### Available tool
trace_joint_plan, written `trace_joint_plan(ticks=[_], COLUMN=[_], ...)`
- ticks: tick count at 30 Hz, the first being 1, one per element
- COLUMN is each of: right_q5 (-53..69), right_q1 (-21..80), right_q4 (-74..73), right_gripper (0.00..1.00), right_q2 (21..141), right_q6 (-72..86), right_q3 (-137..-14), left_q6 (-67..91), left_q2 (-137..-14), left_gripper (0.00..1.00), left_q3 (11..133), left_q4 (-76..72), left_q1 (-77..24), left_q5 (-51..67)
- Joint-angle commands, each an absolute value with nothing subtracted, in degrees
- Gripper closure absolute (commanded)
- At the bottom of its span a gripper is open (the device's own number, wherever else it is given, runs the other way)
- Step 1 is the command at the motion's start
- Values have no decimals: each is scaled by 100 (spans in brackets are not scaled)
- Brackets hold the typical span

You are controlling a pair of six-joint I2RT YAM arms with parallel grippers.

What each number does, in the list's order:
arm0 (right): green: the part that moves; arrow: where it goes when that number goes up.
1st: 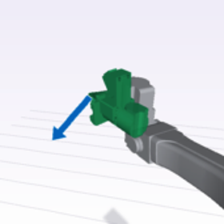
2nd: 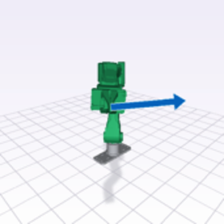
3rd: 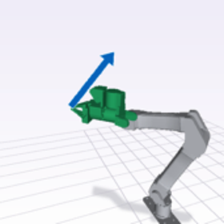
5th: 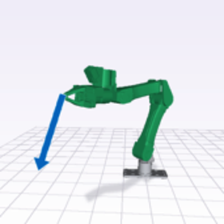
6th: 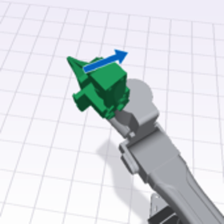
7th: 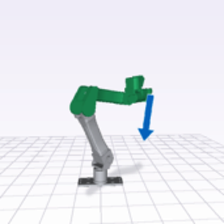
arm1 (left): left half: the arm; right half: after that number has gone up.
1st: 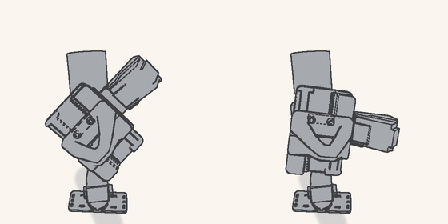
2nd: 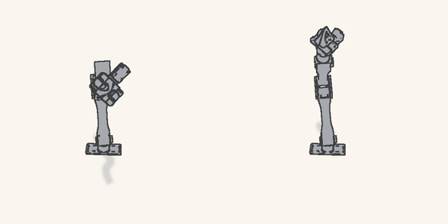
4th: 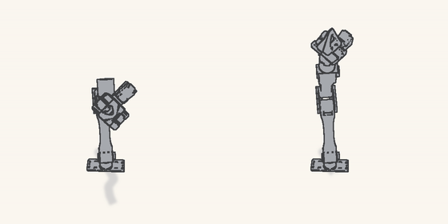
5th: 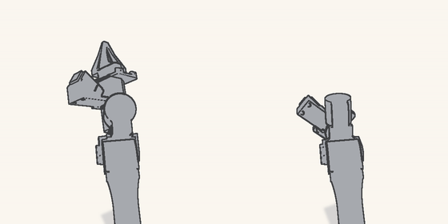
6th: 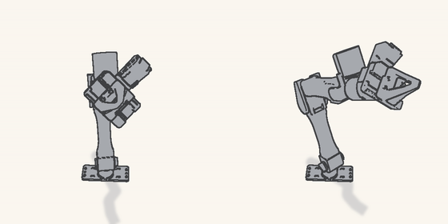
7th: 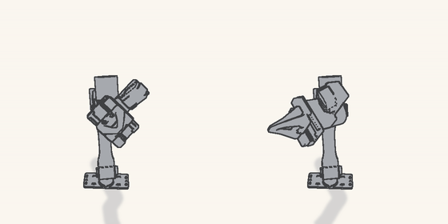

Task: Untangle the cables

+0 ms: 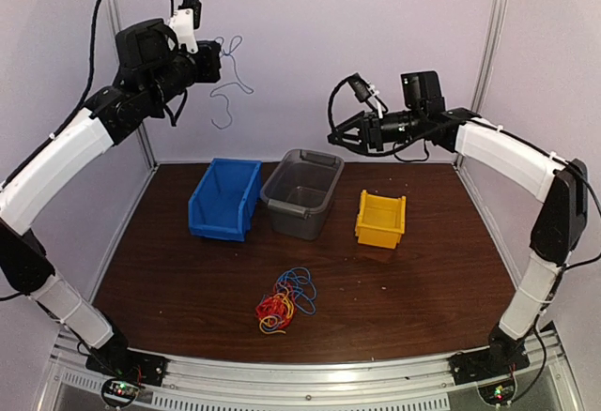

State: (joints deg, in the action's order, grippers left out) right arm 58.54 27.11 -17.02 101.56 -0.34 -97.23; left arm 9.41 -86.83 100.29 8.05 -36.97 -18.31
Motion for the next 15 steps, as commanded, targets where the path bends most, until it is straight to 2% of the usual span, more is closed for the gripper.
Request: trace_joint_plan(ticks=[1,8,15], right_q5=[6087,5727,5043], right_q1=[2395,2026,2030], right_q4=[-2212,-2978,-2369], right_gripper=[40,41,41], right_q2=[9279,8434,7525], right_q6=[-729,-1775,-1902], right_q3=[-9085,-7914,-6580], left_q6=[511,266,227], left_q2=[-9027,-9068,-8957], left_gripper=[100,100,100], left_q3=[10081,9399,8843], left_q4=[1152,809,511], left_q1=[-3559,-3445,-3362], left_q5=[-2164,-2478,-2661])
